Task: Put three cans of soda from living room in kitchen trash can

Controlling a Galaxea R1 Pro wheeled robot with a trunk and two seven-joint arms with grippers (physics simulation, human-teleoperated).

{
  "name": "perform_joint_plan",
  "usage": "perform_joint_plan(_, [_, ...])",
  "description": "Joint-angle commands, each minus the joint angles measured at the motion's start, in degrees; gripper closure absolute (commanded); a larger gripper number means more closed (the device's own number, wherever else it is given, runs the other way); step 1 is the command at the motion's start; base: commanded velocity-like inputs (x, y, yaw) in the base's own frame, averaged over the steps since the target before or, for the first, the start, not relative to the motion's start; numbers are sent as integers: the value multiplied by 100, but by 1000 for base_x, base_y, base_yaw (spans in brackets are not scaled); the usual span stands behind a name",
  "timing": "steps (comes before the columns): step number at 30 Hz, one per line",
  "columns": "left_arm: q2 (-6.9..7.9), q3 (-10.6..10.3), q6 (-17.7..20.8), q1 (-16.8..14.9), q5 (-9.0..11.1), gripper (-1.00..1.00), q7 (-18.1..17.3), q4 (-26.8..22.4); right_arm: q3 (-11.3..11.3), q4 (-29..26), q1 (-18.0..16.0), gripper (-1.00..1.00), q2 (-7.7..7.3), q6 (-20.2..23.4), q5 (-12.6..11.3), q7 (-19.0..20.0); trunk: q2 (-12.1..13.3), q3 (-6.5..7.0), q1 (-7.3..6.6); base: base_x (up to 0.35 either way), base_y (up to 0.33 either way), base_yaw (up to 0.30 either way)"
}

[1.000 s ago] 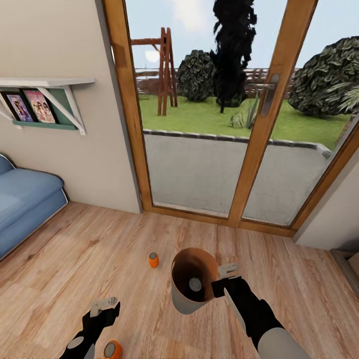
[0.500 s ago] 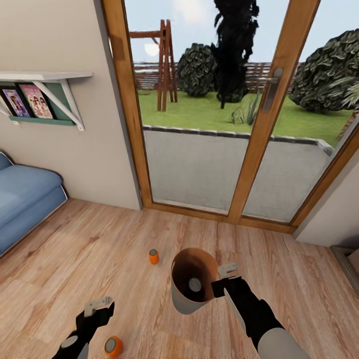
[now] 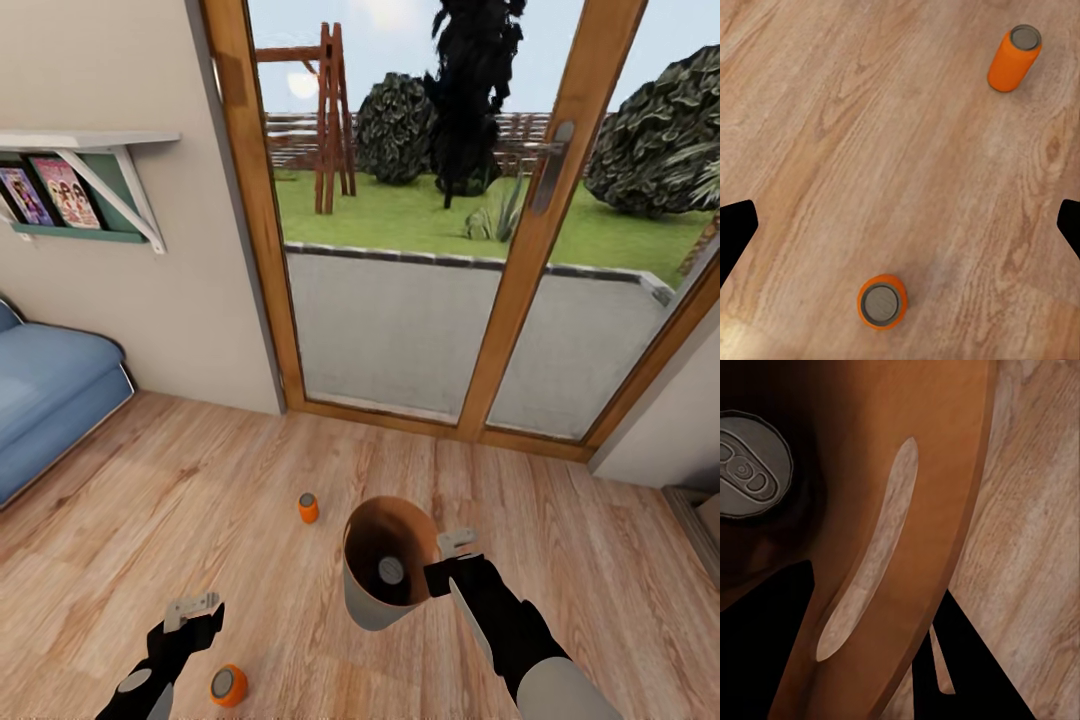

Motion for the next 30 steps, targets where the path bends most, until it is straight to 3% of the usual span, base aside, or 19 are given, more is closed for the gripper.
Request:
perform_joint_plan(1, [0, 2, 0, 0, 0, -100, 0, 1, 0, -5, -2, 100, 1, -8, -34, 55, 0, -9, 0, 0, 0, 0])
perform_joint_plan(21, [1, 22, -43, -1, 0, -100, -1, -9, -14, -183, -4, 100, 1, 13, -29, 58, 0, -176, 0, 15, 0, 0])
perform_joint_plan(26, [1, 24, -44, -1, 0, -100, -2, -12, -19, -732, -6, 100, 1, 555, -33, 59, 0, -180, 0, 237, 0, 0])
perform_joint_plan(30, [1, 26, -44, -1, 0, -100, -2, -9, -23, -905, -4, 100, 1, 709, -34, 59, 0, -181, 0, 83, 0, 0])
